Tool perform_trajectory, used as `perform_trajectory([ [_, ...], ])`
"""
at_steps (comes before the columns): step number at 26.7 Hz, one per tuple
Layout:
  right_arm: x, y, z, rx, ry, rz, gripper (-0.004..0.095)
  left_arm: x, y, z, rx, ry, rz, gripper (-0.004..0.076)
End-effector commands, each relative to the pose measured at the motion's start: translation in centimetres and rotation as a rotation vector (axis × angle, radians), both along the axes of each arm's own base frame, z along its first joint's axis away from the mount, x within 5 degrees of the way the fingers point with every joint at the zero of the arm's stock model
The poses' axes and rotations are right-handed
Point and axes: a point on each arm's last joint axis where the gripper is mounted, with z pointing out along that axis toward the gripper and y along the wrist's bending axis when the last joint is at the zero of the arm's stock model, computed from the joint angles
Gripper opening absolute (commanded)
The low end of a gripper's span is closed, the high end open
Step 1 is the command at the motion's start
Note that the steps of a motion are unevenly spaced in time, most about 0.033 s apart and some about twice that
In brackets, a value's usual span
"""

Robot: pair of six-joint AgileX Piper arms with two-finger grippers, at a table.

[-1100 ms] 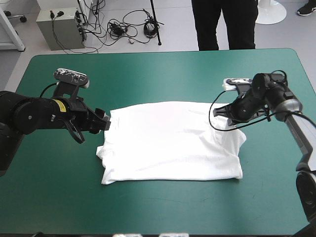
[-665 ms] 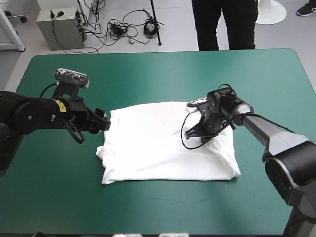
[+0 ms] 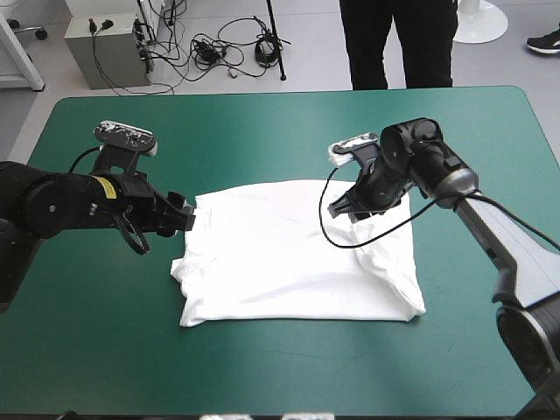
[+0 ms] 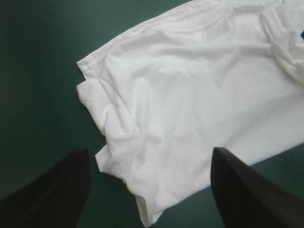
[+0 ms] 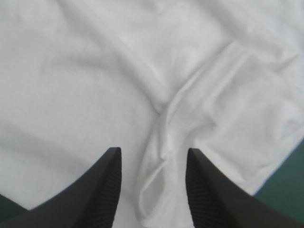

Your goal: Fold the cloth

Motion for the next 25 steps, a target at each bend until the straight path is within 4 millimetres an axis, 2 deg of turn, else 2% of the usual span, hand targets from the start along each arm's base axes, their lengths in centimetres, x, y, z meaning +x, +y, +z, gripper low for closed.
perform_trajectory([
  [1, -2.4, -2.4, 5.7, -0.056, -0.174, -0.048, 0.0424, -1.0, 0.7, 1.1, -0.004, -0.017, 0.053, 0.0515],
  [4, -5.6, -5.5, 10.5, -0.129, -0.377, -0.135, 0.0424, 0.4, 1.6, 0.6, 0.103, -0.037, 0.162, 0.0516],
  [6, -8.1, -6.7, 12.9, -0.086, -0.452, -0.166, 0.0424, 2.2, 1.5, -0.7, 0.165, -0.006, 0.201, 0.0526],
  [10, -11.0, -7.9, 15.2, -0.032, -0.531, -0.183, 0.0424, 5.0, 0.4, -4.0, 0.237, 0.076, 0.195, 0.0533],
  [15, -12.9, -8.8, 16.5, -0.011, -0.587, -0.193, 0.0424, 9.1, 0.0, -9.4, 0.263, 0.202, 0.210, 0.0533],
  [21, -13.6, -9.0, 16.8, 0.014, -0.593, -0.187, 0.0424, 12.7, 0.8, -13.2, 0.251, 0.260, 0.258, 0.0532],
  [25, -13.5, -8.9, 16.8, 0.015, -0.591, -0.183, 0.0424, 14.1, 0.9, -15.4, 0.198, 0.321, 0.260, 0.0532],
])
